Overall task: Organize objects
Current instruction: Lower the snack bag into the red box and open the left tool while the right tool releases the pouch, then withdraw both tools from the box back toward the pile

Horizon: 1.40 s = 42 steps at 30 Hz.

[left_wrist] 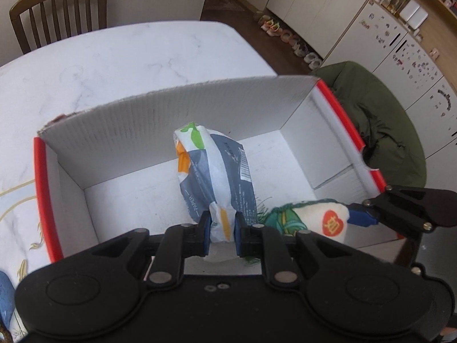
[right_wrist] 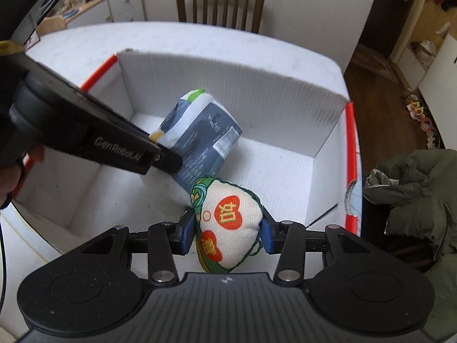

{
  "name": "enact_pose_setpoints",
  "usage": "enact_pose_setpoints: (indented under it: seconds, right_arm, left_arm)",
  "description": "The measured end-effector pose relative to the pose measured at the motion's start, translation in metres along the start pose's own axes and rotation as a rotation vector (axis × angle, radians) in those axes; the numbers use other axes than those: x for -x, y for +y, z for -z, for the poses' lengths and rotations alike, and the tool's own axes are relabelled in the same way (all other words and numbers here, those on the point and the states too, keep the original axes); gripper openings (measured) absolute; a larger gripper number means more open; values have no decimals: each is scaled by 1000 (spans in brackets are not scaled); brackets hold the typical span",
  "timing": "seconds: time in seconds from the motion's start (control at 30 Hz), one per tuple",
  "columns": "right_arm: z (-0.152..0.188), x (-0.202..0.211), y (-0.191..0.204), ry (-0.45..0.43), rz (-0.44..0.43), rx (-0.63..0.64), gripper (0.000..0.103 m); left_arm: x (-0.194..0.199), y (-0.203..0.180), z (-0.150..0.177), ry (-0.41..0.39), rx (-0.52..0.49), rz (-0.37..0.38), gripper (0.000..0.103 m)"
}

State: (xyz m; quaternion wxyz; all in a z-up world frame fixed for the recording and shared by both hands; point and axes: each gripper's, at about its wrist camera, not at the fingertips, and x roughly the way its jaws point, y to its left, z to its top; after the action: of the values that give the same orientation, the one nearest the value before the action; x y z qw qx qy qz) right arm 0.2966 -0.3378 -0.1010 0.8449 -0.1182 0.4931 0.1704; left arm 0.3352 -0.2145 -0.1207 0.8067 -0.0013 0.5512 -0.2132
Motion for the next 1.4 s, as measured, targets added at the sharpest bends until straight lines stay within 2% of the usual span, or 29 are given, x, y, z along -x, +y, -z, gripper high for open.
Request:
enact_pose_setpoints:
  seconds: [0.23, 0.5, 0.57, 0.63, 0.73, 0.8, 0.9, 1.2, 1.4]
  right_arm:
    - [2, -13, 7, 43, -3, 78, 46]
    - [-1, -13, 2, 40, -16, 51, 52]
    - [2, -11, 0, 24, -26, 37, 65]
    - [3, -7, -1, 5, -16, 35, 68]
    - [1, -2, -1, -8, -2, 30, 70]
    - [1, 3, -2, -19, -3, 21, 70]
    - [2, 13, -4, -41, -10, 6, 70]
    - [6, 51, -9, -136, -46, -59, 71]
    - [10, 80, -5, -209, -77, -87, 76]
  left_arm:
    - [-14, 7, 0, 42, 10, -7, 18]
    - [-16, 11, 0, 59, 22, -7, 29]
    - [-15, 10, 1, 62, 19, -6, 37]
    - [-13, 9, 2, 59, 14, -8, 51]
    - [-8, 7, 5, 48, 11, -10, 54]
    - [-3, 6, 6, 35, 10, -8, 56]
    - [8, 6, 8, 3, 11, -6, 64]
    - [51, -5, 19, -100, -22, -4, 67]
    - [87, -11, 36, -182, -42, 3, 75]
